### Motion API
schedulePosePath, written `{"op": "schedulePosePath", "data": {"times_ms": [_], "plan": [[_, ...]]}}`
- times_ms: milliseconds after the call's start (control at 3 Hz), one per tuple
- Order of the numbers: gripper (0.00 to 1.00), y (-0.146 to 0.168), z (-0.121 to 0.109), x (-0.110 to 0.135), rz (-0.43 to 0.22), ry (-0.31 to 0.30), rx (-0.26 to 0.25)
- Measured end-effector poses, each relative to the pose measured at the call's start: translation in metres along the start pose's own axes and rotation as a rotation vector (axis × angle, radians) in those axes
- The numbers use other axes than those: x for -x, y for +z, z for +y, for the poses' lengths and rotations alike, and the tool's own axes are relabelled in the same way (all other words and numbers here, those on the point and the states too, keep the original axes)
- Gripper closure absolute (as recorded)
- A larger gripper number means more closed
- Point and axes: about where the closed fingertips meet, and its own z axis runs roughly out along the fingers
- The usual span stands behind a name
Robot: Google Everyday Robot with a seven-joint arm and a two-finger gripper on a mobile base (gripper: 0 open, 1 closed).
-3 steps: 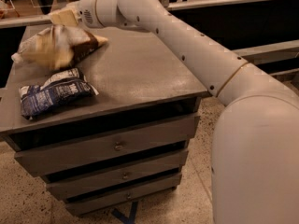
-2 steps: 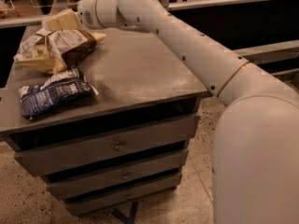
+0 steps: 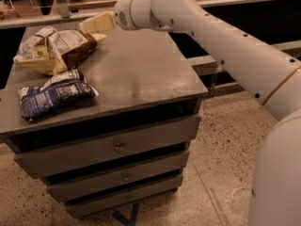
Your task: Move brown chip bag near blue plastic bottle
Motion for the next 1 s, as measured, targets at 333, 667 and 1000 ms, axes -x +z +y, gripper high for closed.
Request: {"op": "schedulePosePath", "data": {"times_ms": [333, 667, 1000], "plan": [[0.00, -0.059, -0.051, -0.025, 0.062, 0.026, -0.184], [0.00, -0.065, -0.059, -0.039, 0.084, 0.069, -0.210], [0.00, -0.065, -0.058, -0.038, 0.083, 0.067, -0.209]]}}
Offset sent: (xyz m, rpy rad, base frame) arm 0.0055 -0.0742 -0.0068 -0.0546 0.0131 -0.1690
